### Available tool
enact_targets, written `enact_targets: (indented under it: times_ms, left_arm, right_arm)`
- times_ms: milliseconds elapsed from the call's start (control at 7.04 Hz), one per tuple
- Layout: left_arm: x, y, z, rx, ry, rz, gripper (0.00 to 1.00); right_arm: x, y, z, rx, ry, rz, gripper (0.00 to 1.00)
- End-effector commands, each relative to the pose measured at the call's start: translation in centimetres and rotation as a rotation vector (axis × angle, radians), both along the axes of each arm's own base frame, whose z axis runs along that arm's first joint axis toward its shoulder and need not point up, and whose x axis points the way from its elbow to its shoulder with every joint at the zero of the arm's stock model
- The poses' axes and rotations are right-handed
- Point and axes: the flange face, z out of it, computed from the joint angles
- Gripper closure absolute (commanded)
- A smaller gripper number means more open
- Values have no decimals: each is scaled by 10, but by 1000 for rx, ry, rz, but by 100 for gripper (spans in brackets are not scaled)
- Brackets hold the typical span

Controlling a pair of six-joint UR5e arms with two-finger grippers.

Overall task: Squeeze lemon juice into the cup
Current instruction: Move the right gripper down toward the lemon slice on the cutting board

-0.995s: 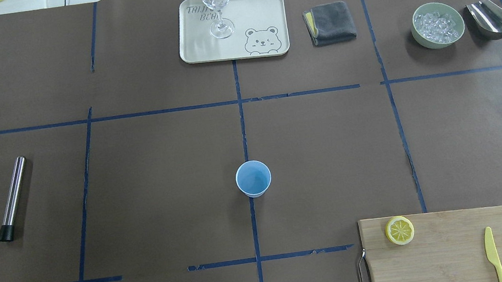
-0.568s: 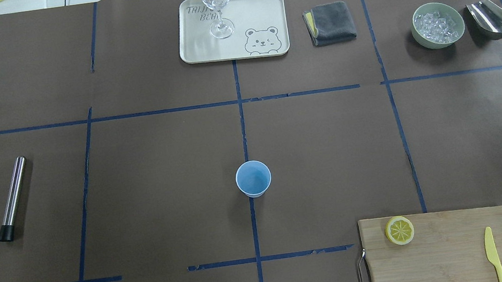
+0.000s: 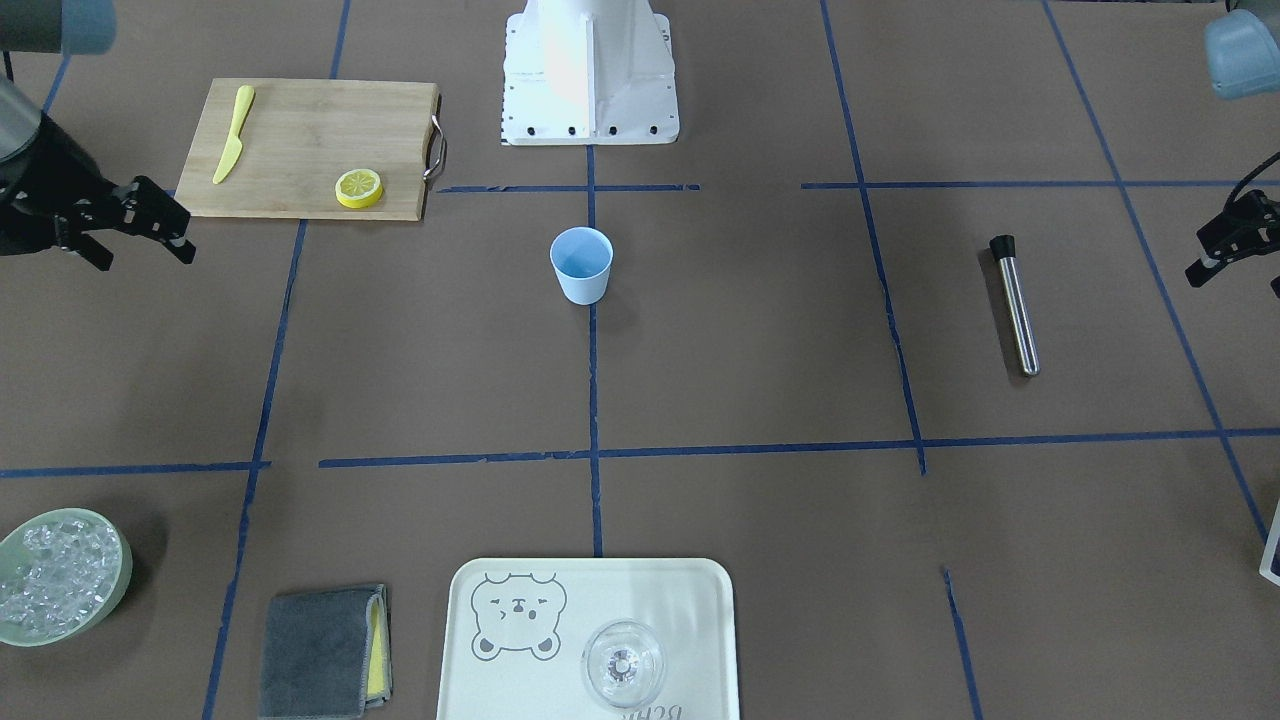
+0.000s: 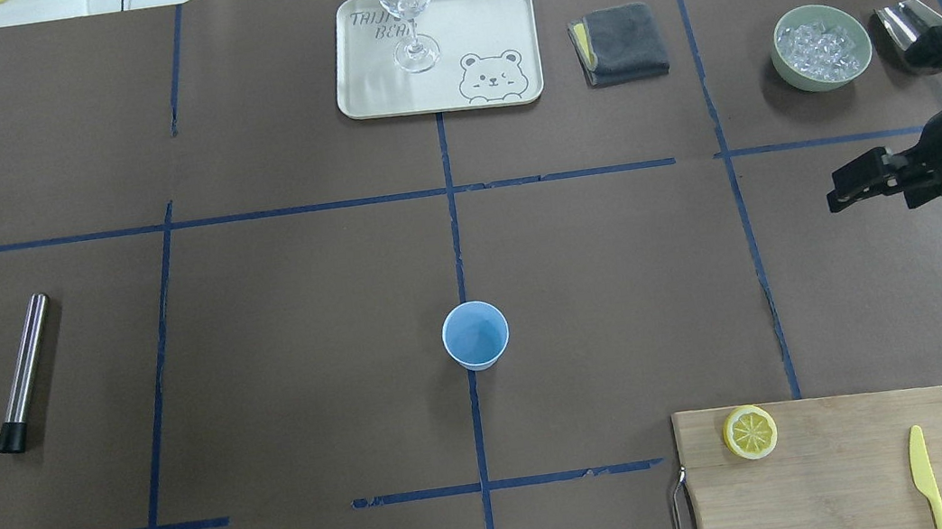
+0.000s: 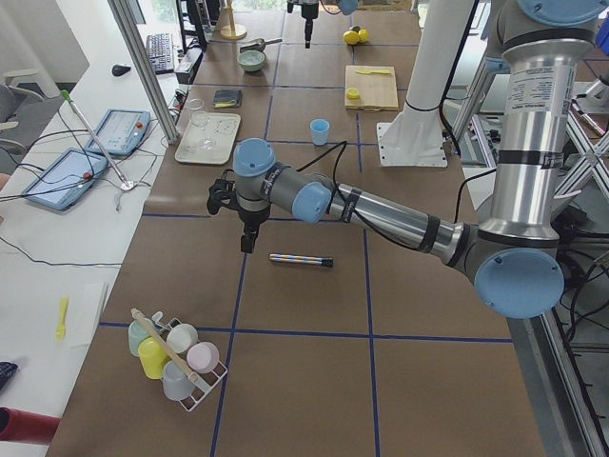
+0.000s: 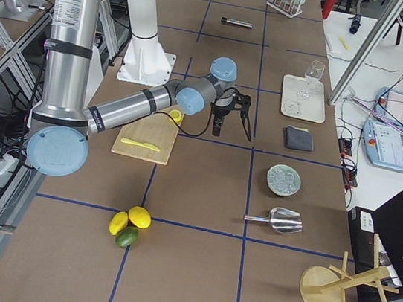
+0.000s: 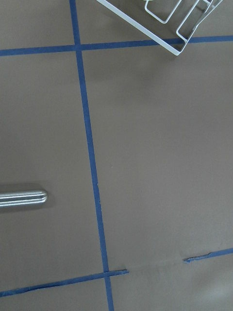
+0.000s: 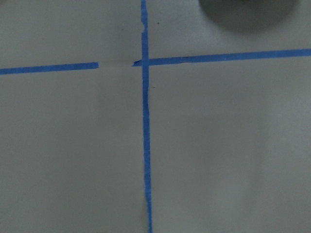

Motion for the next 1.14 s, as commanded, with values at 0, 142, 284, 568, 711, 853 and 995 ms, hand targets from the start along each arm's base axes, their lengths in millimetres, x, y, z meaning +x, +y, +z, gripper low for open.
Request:
enact_targets:
  times_ms: [0,142,284,568,711,853,995]
  left_arm:
    - [0,0,1,1,-1,2,0]
    - [0,0,1,1,-1,2,0]
    - [0,0,2,1,-1,3,0]
    - [0,0,1,2,-1,3,0]
    - [0,0,0,4,0,2,0]
    - [0,-1,0,4,-1,0,0]
    - [0,0,0,3,-2,1,0]
  right_arm:
    - [-60,59,-41,-21,-1,45,0]
    - [-101,94,-47,-20,19,56,0]
    - [-138,128,-47,9,48,99,0]
    - [-171,172,-42,20,68,89,0]
    - [-173,179,-41,31,58,81,0]
    - [-173,188,-20,34,53,63,0]
    - [-170,192,5,42,27,62,0]
